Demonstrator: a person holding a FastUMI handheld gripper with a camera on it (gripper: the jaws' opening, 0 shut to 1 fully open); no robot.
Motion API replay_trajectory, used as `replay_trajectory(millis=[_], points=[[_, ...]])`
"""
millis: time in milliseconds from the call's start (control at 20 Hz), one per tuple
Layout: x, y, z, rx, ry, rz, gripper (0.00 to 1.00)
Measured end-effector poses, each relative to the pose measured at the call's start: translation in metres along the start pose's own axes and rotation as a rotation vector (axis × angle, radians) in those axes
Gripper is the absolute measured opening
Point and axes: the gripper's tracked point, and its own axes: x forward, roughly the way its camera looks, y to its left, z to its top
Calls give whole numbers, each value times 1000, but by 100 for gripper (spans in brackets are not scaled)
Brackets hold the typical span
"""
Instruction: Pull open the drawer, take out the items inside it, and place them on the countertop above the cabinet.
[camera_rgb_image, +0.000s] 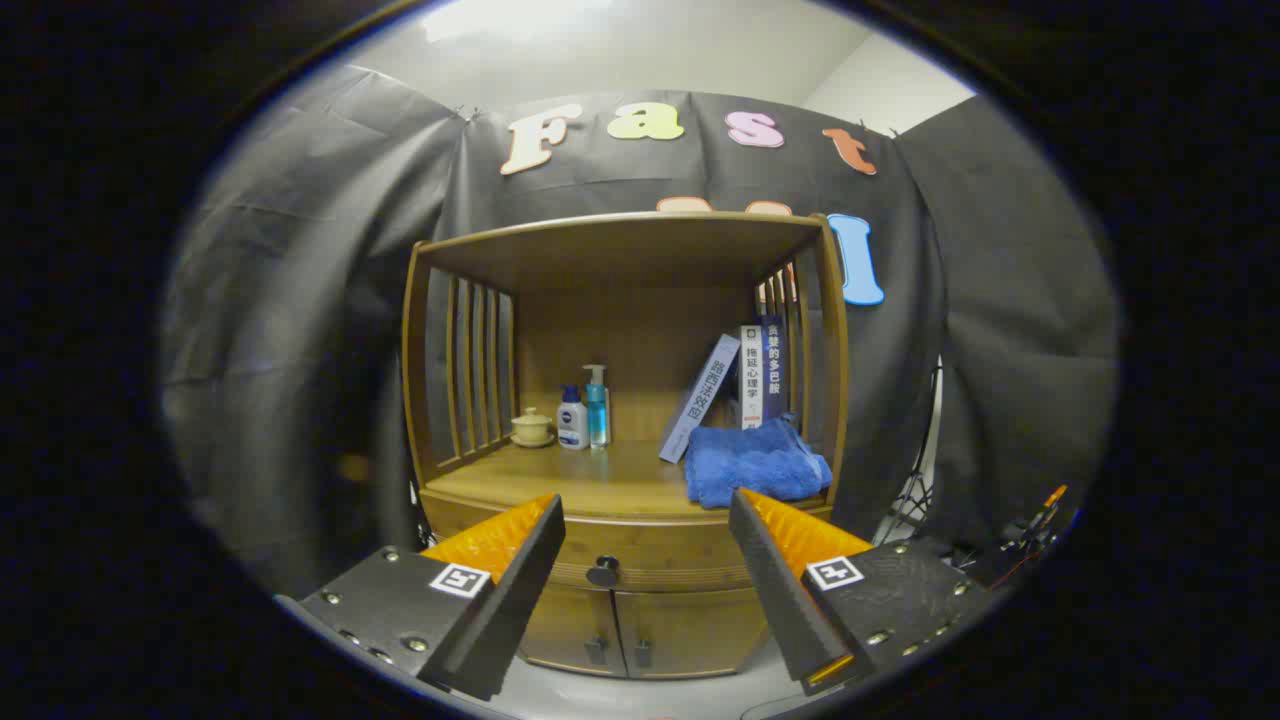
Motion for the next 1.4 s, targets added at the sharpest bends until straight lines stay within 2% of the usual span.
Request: replay_trajectory(millis=[450,900,1200,1400], points=[[7,13,-3,3,-13,-11,99],[30,41,-11,20,0,26,99],[65,43,-40,4,11,21,99],[98,47,-79,-4,49,35,99]])
